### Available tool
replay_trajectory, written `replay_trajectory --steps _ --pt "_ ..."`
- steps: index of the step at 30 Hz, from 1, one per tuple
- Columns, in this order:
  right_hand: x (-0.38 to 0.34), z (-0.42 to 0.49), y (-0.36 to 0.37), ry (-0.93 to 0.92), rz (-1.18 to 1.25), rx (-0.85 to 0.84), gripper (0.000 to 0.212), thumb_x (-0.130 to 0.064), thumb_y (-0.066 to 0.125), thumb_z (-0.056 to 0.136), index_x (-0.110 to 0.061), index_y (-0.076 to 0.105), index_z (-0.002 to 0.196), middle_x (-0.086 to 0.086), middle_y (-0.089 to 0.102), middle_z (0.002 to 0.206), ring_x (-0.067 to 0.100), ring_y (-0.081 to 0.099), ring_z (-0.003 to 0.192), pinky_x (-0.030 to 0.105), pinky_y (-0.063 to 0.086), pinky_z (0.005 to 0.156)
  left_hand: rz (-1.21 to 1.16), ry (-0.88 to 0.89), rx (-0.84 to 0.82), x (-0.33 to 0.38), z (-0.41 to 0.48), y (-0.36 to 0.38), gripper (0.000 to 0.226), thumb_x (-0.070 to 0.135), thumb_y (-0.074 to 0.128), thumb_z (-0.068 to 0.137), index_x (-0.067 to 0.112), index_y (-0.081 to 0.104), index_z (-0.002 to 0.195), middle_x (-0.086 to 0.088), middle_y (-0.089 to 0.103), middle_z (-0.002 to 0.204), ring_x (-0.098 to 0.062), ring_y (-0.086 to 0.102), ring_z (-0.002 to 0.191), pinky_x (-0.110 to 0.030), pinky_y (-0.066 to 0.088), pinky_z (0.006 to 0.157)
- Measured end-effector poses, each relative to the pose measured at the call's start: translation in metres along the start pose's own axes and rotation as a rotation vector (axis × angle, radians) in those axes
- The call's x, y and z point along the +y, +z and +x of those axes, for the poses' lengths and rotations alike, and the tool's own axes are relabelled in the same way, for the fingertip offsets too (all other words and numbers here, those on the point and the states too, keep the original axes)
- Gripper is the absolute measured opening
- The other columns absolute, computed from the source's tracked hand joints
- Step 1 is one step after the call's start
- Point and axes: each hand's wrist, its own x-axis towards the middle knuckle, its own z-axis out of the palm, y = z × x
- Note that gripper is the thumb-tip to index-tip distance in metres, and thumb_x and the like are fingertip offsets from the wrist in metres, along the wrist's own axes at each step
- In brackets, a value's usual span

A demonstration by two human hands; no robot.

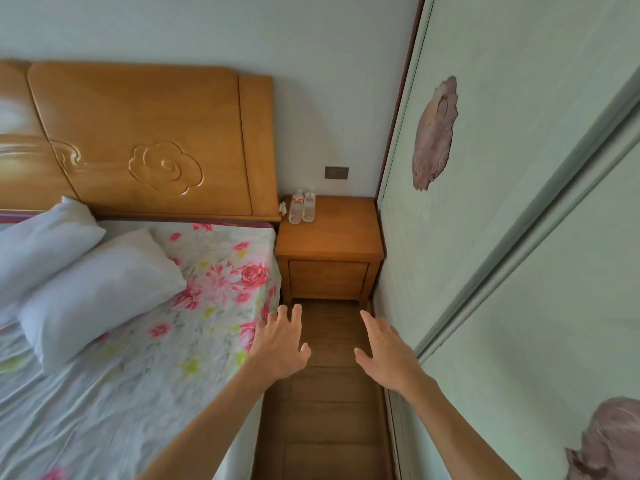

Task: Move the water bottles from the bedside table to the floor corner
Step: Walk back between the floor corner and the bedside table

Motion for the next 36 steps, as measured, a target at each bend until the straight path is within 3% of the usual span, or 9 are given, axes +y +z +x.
replay_trajectory --steps 7,18,26,36 --pt "0.006 0.064 -0.011 -0.037 0.014 -0.020 0.075 -0.044 0.050 0.097 -0.025 0.007 0.156 0.001 0.030 0.155 0.021 0.041 0.137 0.034 0.047 0.102 -0.020 -0.026 -0.015 -0.011 0.058 -0.009 0.076 0.052 0.049 0.089 0.018 0.017 0.149 -0.009 0.033 0.147 -0.028 0.043 0.128 -0.042 0.042 0.105" --pt "0.028 0.215 -0.044 -0.083 0.045 -0.062 0.075 -0.045 0.051 0.097 -0.026 0.007 0.156 0.000 0.031 0.155 0.021 0.038 0.139 0.034 0.046 0.105 -0.008 -0.096 -0.064 -0.017 0.191 -0.032 0.074 0.048 0.047 0.090 0.018 0.015 0.150 -0.010 0.027 0.152 -0.031 0.036 0.136 -0.043 0.040 0.107" --pt "0.048 0.309 -0.072 -0.101 0.072 -0.101 0.074 -0.043 0.051 0.097 -0.024 0.009 0.155 0.002 0.034 0.152 0.021 0.041 0.136 0.032 0.048 0.102 -0.019 -0.141 -0.074 -0.016 0.282 -0.052 0.074 0.049 0.050 0.088 0.018 0.019 0.148 -0.008 0.036 0.144 -0.028 0.045 0.127 -0.042 0.044 0.104" --pt "0.059 0.376 -0.083 -0.069 0.117 -0.152 0.075 -0.043 0.051 0.098 -0.025 0.006 0.156 0.003 0.021 0.161 0.025 0.023 0.148 0.041 0.039 0.109 0.002 -0.143 -0.113 -0.020 0.356 -0.064 0.073 0.049 0.049 0.088 0.018 0.019 0.147 -0.009 0.035 0.146 -0.029 0.044 0.129 -0.044 0.043 0.104"
